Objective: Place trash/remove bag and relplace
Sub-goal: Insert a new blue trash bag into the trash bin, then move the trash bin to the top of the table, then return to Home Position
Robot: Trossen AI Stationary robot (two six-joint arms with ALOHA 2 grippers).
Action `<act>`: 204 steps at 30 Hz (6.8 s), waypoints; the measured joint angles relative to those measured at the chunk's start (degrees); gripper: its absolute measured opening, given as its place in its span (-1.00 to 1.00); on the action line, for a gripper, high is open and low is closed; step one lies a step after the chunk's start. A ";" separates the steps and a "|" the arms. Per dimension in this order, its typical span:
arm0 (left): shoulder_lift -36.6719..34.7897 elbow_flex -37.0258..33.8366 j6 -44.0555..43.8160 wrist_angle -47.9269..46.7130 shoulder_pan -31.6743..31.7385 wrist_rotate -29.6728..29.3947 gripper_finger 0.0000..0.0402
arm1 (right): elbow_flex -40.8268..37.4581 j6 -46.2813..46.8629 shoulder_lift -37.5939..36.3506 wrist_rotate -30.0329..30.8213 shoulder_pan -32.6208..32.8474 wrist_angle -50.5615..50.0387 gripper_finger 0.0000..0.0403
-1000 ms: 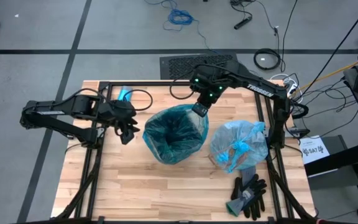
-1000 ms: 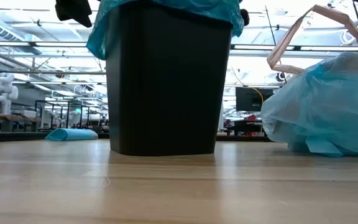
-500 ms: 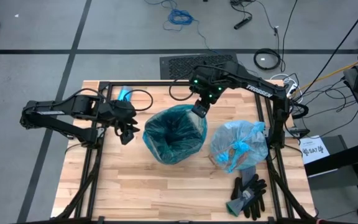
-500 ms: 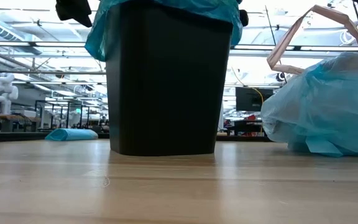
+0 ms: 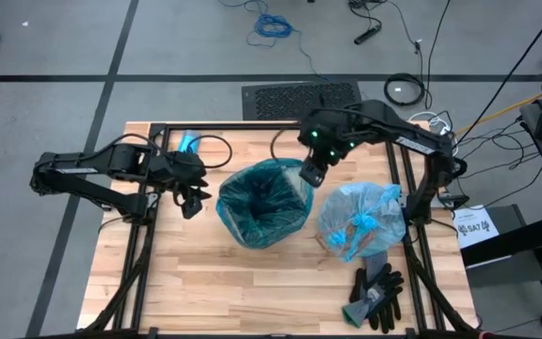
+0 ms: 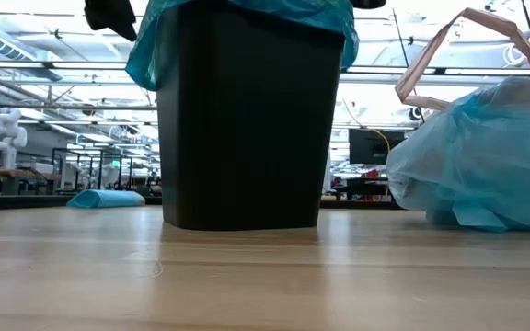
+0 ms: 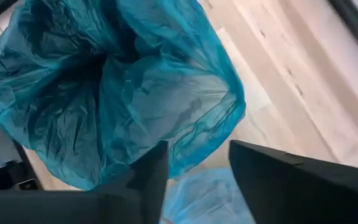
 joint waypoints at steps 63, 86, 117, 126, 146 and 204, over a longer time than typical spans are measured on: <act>-0.34 0.00 3.51 3.19 0.01 -3.16 -0.15 | -11.51 12.86 -6.11 9.54 9.63 9.41 -1.00; -12.60 -22.36 0.87 12.89 0.00 11.89 -0.15 | -45.00 50.62 -7.33 22.86 38.53 46.64 -1.00; -12.86 -33.48 -1.59 17.54 0.00 16.21 -0.15 | -56.84 36.65 20.63 36.91 31.24 108.51 -1.00; -13.94 -33.48 -2.15 14.67 0.00 15.63 -0.15 | -56.80 29.63 20.74 35.66 24.80 111.96 -1.00; -20.33 -33.46 -7.17 12.78 0.00 9.48 -0.15 | -56.82 23.06 15.87 29.23 16.69 108.06 -1.00; -35.07 -59.04 14.57 73.68 -7.83 11.56 -0.15 | -102.04 2.17 -38.94 10.44 30.47 116.61 -1.00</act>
